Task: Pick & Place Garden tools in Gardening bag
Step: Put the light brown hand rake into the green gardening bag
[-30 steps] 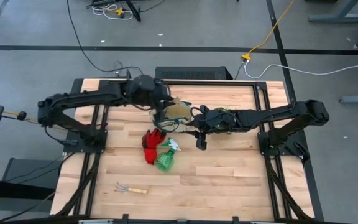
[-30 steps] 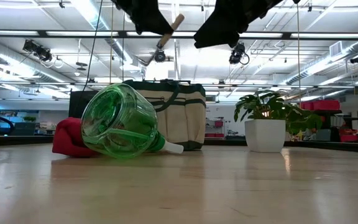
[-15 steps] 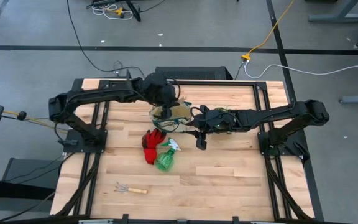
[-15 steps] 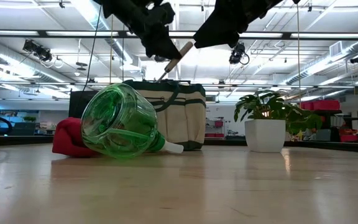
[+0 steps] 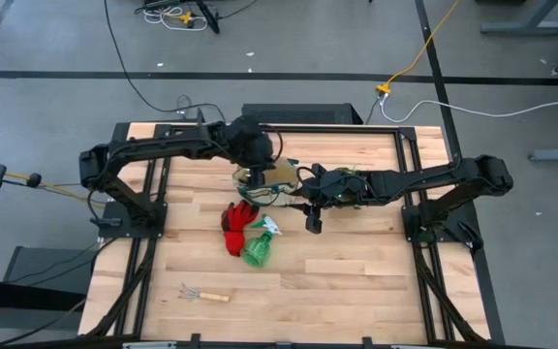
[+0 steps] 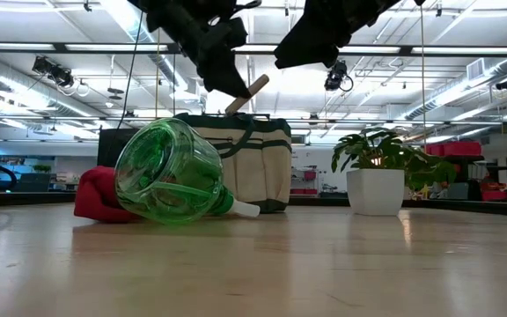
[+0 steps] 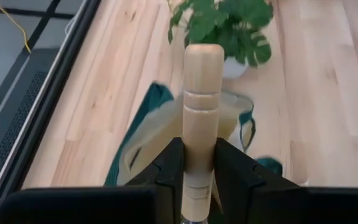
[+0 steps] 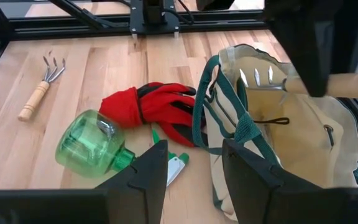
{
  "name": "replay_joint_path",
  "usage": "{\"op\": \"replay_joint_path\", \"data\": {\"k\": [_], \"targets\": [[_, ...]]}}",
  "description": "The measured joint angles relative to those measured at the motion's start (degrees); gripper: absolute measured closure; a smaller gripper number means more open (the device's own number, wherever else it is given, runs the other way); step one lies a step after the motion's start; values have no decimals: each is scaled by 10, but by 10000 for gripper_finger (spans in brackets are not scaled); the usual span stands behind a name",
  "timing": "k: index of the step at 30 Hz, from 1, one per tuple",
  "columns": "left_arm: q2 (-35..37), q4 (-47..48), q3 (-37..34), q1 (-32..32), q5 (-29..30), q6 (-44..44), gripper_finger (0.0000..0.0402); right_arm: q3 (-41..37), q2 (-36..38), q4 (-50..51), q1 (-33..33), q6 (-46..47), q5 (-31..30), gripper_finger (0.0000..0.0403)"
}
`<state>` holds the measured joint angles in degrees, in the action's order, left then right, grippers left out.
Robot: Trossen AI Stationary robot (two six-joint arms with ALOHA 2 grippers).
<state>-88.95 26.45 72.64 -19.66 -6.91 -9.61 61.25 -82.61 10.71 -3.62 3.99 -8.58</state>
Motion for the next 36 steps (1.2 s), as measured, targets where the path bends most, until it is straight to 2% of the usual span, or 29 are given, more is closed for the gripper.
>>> {"op": "replay_joint_path", "data": {"k": [6, 23, 28, 36], "targets": [[0, 44, 0, -1, 42, -16, 330, 0, 0, -2, 0, 0, 0, 248], [0, 66, 0, -5, 41, -20, 326, 0, 0, -4, 0, 0, 0, 248], [0, 68, 0, -4, 19, -17, 324, 0, 0, -4, 0, 0, 0, 248], [0, 68, 0, -4, 20, -16, 322, 0, 0, -4, 0, 0, 0, 248]]}}
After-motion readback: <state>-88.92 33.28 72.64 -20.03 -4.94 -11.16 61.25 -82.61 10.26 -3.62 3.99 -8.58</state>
